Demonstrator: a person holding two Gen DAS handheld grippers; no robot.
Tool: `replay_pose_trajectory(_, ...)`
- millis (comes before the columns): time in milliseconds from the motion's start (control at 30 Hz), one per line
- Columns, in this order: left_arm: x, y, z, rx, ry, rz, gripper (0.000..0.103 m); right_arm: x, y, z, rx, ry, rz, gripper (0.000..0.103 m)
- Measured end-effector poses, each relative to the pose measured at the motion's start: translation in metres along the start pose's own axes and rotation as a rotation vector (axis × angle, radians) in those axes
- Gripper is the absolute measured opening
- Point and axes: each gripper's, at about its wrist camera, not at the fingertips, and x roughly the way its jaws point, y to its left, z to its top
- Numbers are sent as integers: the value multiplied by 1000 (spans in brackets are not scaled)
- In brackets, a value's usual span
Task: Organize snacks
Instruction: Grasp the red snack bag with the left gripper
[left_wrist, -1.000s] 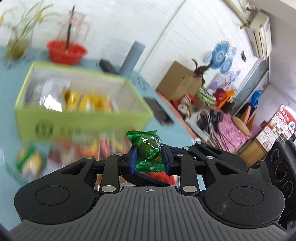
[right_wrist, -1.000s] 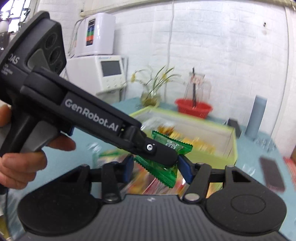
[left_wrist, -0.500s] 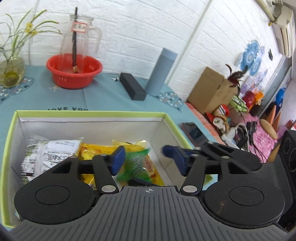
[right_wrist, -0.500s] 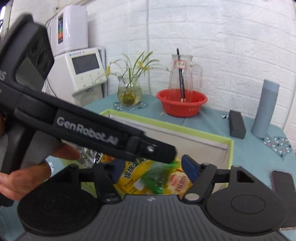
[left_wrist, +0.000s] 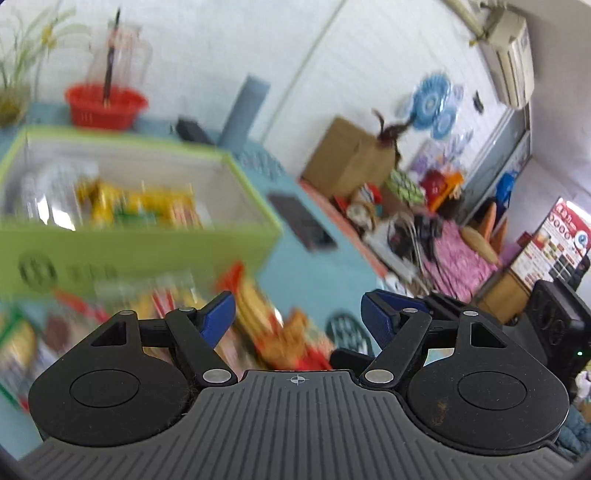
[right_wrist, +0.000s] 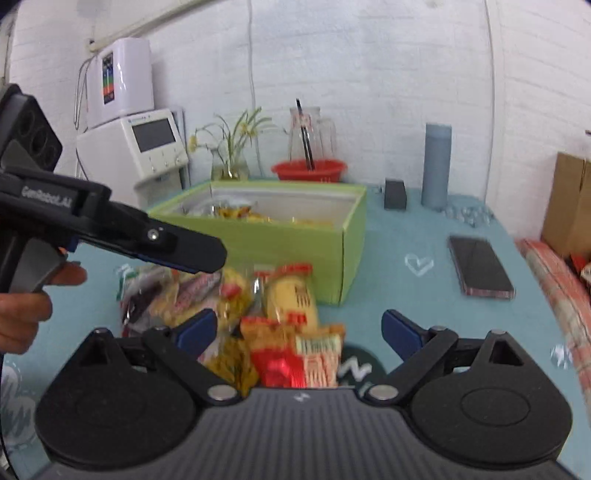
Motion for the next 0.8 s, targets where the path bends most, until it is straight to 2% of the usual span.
replay_pose_trajectory(100,23,-7,-25,-43,91,-23,56,9,-6,-23,52,62,20,94)
replay_pose_trajectory(233,52,-14,-25,-40,135,33,44,27,-11,-26,48,97,22,94)
replay_pose_trajectory(333,66,-12,-28,-39,182,62,24,35,-2,-29,46,132,65,88)
replay_pose_trajectory(367,66,-11,-30,-51,197,62,4,32,7,-31,36,132,60,87)
replay_pose_trajectory(400,64,-10,-35,-67,209,40,0,27,17,-34,13,133,47,87)
replay_pose_trajectory(467,51,-10,-45,-86,210,19,0,11,37,-40,-8,117,28,86)
replay_pose_trajectory(533,33,-13,-60,-76,209,27,0,-7,58,-48,2,106,44,87)
replay_pose_trajectory(600,12,-14,-77,-87,207,23,0,-22,79,-58,18,97,52,91)
replay_pose_trajectory(733,-34,-14,-112,-116,190,47,2,-43,125,-76,22,96,93,94)
replay_pose_trajectory(800,-55,-13,-124,-120,174,71,7,-47,146,-81,-2,98,121,94)
